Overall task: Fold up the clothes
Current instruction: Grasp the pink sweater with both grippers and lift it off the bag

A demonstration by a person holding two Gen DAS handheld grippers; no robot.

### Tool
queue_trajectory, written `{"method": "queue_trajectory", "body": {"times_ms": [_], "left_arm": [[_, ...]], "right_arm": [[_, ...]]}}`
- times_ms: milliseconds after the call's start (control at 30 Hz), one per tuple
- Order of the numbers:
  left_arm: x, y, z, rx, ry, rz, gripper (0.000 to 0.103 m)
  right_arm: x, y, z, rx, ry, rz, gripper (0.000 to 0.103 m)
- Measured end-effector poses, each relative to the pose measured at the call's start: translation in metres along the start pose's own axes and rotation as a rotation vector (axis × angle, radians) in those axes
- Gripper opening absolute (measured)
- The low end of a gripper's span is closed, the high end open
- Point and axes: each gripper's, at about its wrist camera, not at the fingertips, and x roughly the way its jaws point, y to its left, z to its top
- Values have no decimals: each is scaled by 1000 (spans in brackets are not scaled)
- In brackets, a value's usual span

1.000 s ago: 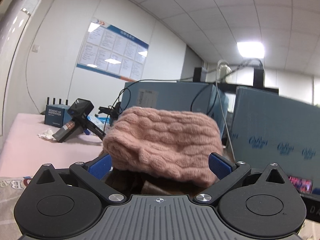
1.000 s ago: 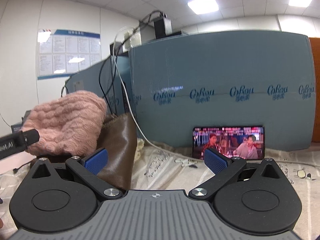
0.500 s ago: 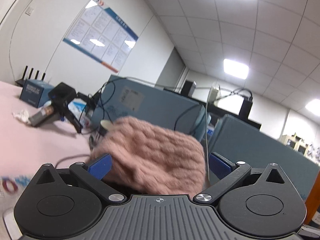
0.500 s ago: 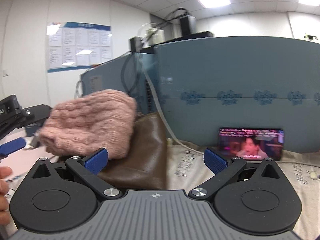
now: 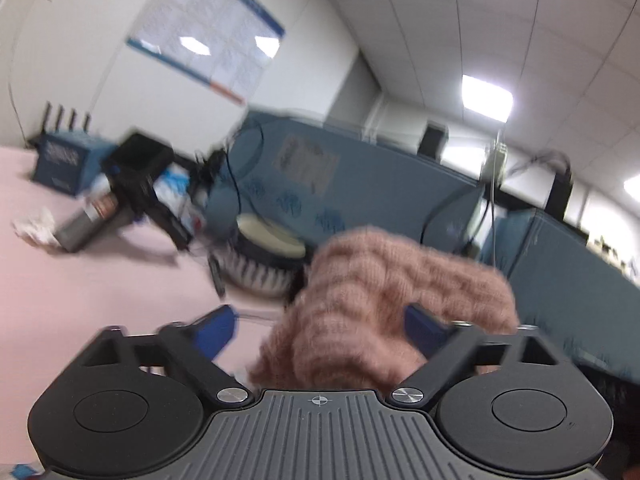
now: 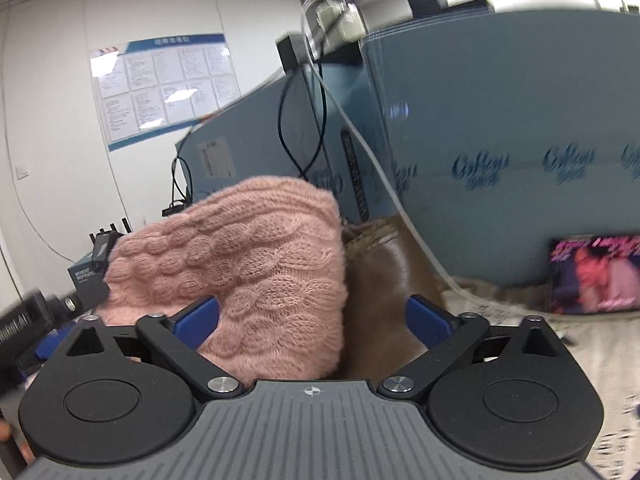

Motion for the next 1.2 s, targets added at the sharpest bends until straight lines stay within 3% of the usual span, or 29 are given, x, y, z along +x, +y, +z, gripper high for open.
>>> {"method": "queue_trajectory", "body": {"times_ms": [33, 133, 167, 267, 367, 533, 667, 767, 967, 1200], "left_arm": [[5, 0, -2, 8, 26, -13, 64], [11, -4, -9, 33, 44, -28, 42], [10, -5, -10, 41, 39, -31, 40], [4, -11, -10, 58, 9, -50, 32], [-12, -21, -6, 68, -44, -84, 25], [-39, -38, 0, 83, -132, -140, 23], [-62, -56, 1, 104, -190, -199, 23], [-79, -75, -7, 114, -174, -278, 24], [-94, -104, -37, 108, -25, -478, 24], [-80, -132, -78, 157, 212, -563, 25]], "right_arm": [[7, -2, 0, 28, 12, 12, 93], [24, -6, -1, 100, 67, 28, 73], [27, -6, -2, 111, 79, 36, 58], [25, 0, -1, 112, 85, 57, 34], [8, 9, 4, 87, 49, 98, 26], [-41, 14, 13, 102, -50, 216, 24], [-93, 8, 15, 104, -122, 262, 24], [-134, -9, 14, 134, -121, 243, 24], [-199, -55, -12, 215, -36, 120, 24], [-243, -93, -56, 238, 36, -43, 25]]}}
